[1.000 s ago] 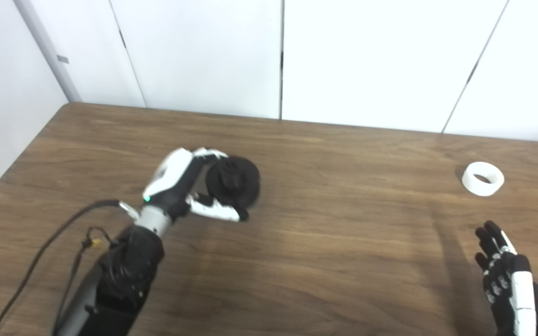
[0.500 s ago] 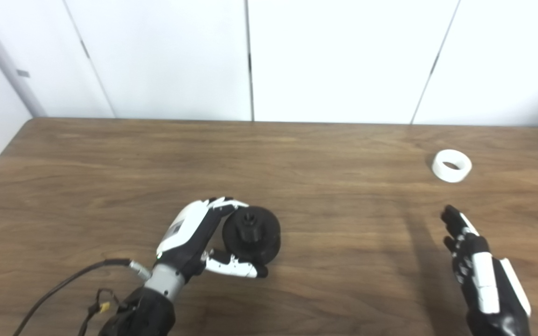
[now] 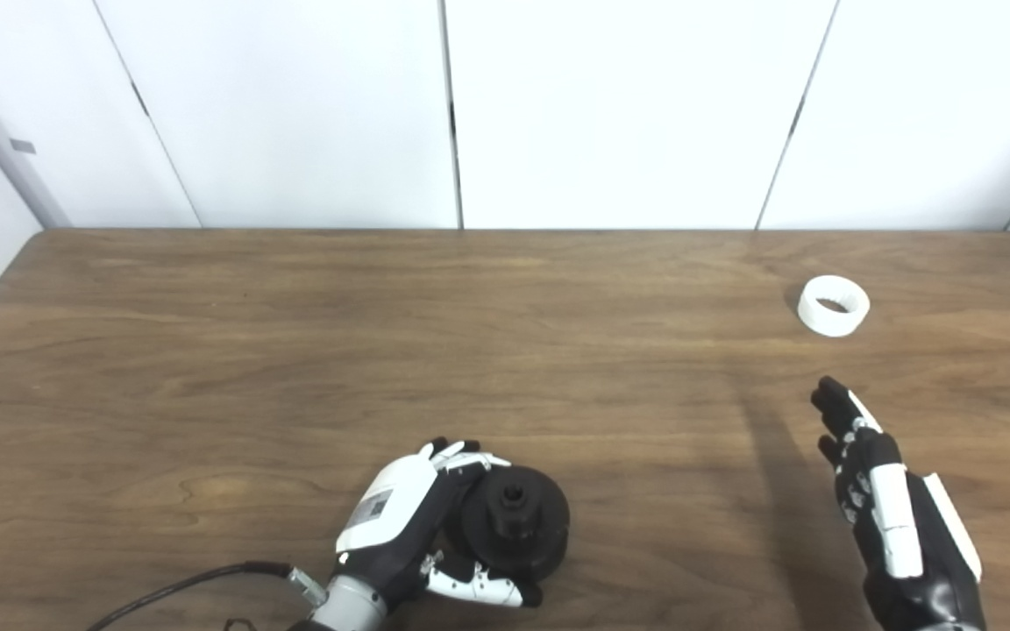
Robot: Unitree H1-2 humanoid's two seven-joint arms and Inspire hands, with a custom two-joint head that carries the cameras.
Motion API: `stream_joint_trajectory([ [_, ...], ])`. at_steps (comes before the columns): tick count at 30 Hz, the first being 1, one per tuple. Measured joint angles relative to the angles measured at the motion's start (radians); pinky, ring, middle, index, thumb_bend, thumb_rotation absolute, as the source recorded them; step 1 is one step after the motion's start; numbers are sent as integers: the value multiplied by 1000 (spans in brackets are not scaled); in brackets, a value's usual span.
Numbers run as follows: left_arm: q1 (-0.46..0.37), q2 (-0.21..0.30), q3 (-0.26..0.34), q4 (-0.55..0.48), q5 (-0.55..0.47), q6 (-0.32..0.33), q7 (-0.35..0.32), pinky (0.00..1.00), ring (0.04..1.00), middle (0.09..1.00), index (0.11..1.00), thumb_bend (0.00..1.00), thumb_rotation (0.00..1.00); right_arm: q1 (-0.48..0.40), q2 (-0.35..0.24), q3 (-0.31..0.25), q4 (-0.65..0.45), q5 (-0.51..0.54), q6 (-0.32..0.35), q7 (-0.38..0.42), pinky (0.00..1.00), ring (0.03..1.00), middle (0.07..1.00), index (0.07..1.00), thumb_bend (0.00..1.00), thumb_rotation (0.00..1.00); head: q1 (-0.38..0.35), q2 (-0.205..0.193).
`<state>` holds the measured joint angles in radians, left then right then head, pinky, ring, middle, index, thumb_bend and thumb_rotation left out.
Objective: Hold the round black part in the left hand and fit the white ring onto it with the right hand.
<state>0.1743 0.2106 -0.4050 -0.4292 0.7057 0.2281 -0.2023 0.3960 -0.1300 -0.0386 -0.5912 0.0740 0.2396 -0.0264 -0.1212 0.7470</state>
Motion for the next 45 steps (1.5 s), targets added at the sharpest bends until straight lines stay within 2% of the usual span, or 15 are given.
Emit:
stream_joint_trajectory([
  [4, 21, 1, 1, 12, 5, -49, 25, 1000, 917, 823, 485, 520, 63, 0, 0, 1, -3, 0, 6, -8, 1000, 1000, 950, 939, 697, 990, -2, 2],
  [12, 42, 1, -16, 28, 11, -85, 29, 1000, 996, 886, 485, 519, 63, 0, 0, 5, -8, -12, 26, -14, 1000, 1000, 949, 938, 700, 995, -12, 17],
  [19, 47, -2, -16, 33, 25, -89, 31, 1000, 995, 877, 486, 519, 64, 0, 0, 7, -37, -16, 34, -14, 1000, 1000, 951, 942, 692, 1000, -26, 32],
  [26, 54, -4, -15, 61, 47, -126, 57, 1000, 987, 865, 486, 519, 64, 0, -1, 12, -40, -31, 45, -16, 1000, 1000, 948, 949, 685, 1000, -32, 38],
  [39, 57, -1, -15, 72, 68, -159, 73, 1000, 995, 879, 485, 520, 62, 0, -1, 12, -60, -35, 69, -17, 1000, 1000, 953, 950, 665, 1000, -46, 38],
  [40, 58, -1, -15, 72, 68, -159, 73, 1000, 994, 880, 485, 520, 63, 0, -1, 12, -60, -35, 69, -17, 1000, 999, 953, 949, 663, 1000, -67, 38],
  [45, 59, -2, -15, 72, 70, -158, 72, 1000, 987, 877, 486, 520, 63, 0, -1, 10, -60, -35, 69, -18, 1000, 996, 949, 944, 687, 1000, -74, 38],
])
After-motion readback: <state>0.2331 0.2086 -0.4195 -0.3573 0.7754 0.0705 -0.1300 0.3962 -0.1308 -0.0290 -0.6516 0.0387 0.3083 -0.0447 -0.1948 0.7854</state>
